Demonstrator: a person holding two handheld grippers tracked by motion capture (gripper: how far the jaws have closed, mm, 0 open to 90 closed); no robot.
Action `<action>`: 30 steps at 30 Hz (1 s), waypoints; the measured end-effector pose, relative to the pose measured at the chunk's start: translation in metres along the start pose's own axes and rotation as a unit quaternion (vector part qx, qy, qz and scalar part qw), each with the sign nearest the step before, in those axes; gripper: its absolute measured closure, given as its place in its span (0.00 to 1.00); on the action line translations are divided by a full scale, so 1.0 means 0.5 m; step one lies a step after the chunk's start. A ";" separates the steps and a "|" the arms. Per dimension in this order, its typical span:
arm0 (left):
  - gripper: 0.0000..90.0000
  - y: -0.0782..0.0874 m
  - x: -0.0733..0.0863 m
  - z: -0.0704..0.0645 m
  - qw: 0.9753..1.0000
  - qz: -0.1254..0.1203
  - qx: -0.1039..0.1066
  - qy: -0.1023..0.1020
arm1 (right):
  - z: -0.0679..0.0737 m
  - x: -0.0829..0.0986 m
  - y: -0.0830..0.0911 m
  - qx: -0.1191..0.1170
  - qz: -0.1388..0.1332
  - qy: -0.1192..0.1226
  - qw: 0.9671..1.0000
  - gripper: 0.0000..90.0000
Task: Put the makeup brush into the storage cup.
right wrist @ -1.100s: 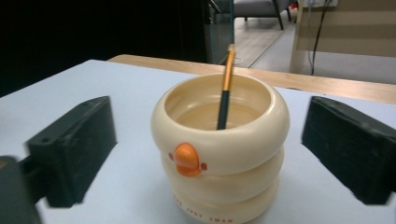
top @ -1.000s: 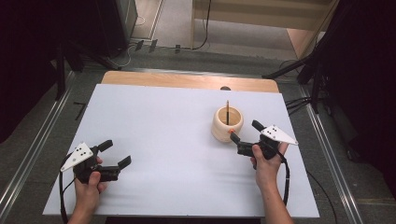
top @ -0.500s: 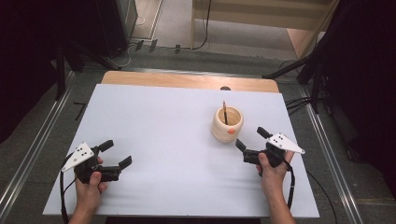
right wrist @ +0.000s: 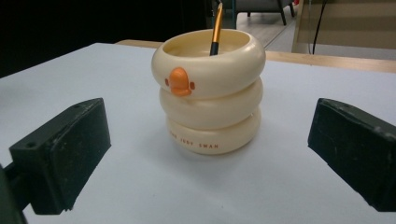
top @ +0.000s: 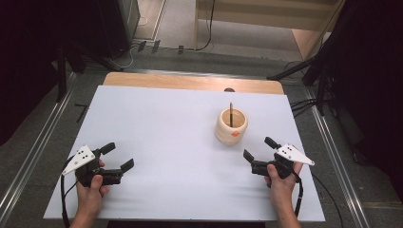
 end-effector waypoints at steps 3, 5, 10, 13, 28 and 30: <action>0.02 0.000 0.000 0.001 1.000 0.000 0.000 0.000 | -0.004 0.012 0.007 0.002 0.003 -0.002 1.000 0.00; 0.02 0.000 0.001 0.001 1.000 0.000 0.001 0.000 | -0.007 0.019 0.011 0.003 0.004 -0.003 1.000 0.00; 0.02 0.000 0.000 0.001 1.000 0.000 0.001 0.000 | -0.012 0.024 0.020 0.005 0.004 -0.004 1.000 0.00; 0.02 0.001 -0.001 0.001 1.000 -0.002 0.000 0.000 | -0.010 0.023 0.027 0.003 0.002 -0.005 1.000 0.00; 0.02 0.018 -0.007 0.010 1.000 -0.009 -0.009 -0.001 | -0.009 0.022 0.060 0.009 0.000 -0.010 1.000 0.00; 0.02 0.019 -0.008 0.012 1.000 -0.011 -0.009 -0.002 | -0.010 0.020 0.062 0.010 -0.002 -0.012 1.000 0.00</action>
Point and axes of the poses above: each handheld gripper's, and its own axes: y roughly backward along the jaws, x roughly out of its underside, z roughly to its left, the point moved 7 cm from there along -y, roughly forward along the jaws, and after that the axes turned 14 degrees about x, right-handed, at the moved point
